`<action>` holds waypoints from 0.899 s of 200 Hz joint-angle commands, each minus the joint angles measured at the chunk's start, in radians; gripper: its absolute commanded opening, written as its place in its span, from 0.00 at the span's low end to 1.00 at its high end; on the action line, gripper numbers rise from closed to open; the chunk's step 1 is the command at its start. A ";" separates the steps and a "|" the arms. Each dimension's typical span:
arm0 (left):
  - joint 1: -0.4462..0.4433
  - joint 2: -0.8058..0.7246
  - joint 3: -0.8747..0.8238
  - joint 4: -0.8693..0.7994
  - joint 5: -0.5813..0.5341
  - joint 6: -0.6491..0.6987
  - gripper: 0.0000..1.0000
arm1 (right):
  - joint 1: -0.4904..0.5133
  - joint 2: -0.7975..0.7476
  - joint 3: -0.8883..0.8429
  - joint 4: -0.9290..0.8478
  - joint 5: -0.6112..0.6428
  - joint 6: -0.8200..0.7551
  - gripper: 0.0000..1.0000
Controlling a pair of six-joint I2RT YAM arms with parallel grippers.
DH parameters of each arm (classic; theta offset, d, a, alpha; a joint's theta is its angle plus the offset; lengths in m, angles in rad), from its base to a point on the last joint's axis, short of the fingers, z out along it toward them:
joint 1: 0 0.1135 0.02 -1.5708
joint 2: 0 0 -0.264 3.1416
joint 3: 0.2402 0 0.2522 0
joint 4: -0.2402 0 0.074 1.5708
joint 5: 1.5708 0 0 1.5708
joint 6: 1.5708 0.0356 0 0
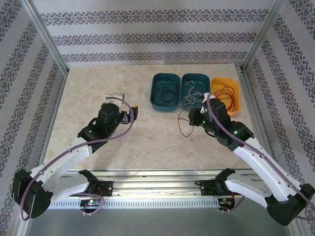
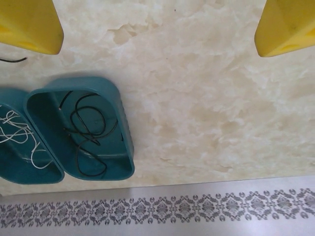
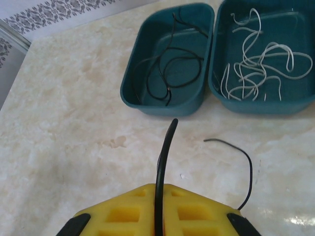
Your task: Untangle the cables
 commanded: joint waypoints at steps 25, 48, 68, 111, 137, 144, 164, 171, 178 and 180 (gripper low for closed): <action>-0.004 -0.132 -0.109 -0.060 -0.052 -0.052 0.99 | 0.023 0.073 0.119 -0.049 0.044 -0.083 0.11; -0.005 -0.178 -0.154 -0.101 -0.093 -0.102 0.99 | 0.024 0.107 0.158 -0.062 0.046 -0.111 0.11; -0.004 -0.208 -0.185 -0.118 -0.147 -0.148 0.99 | 0.024 0.134 0.195 -0.077 0.044 -0.133 0.11; -0.004 -0.247 -0.238 -0.060 -0.140 -0.157 0.99 | 0.024 0.175 0.291 -0.104 0.058 -0.169 0.12; -0.003 -0.237 -0.243 -0.032 -0.112 -0.138 0.99 | 0.025 0.211 0.368 -0.126 0.049 -0.197 0.12; -0.004 -0.234 -0.244 -0.031 -0.110 -0.135 0.99 | 0.024 0.221 0.392 -0.131 0.047 -0.206 0.12; -0.003 -0.227 -0.248 -0.032 -0.111 -0.130 0.99 | 0.025 0.249 0.455 -0.144 0.047 -0.227 0.12; -0.003 -0.227 -0.250 -0.031 -0.112 -0.130 0.99 | 0.024 0.260 0.478 -0.149 0.047 -0.235 0.12; -0.003 -0.228 -0.252 -0.032 -0.114 -0.129 0.99 | 0.026 0.273 0.507 -0.158 0.045 -0.245 0.12; -0.003 -0.229 -0.253 -0.032 -0.114 -0.129 0.99 | 0.025 0.278 0.516 -0.163 0.045 -0.248 0.12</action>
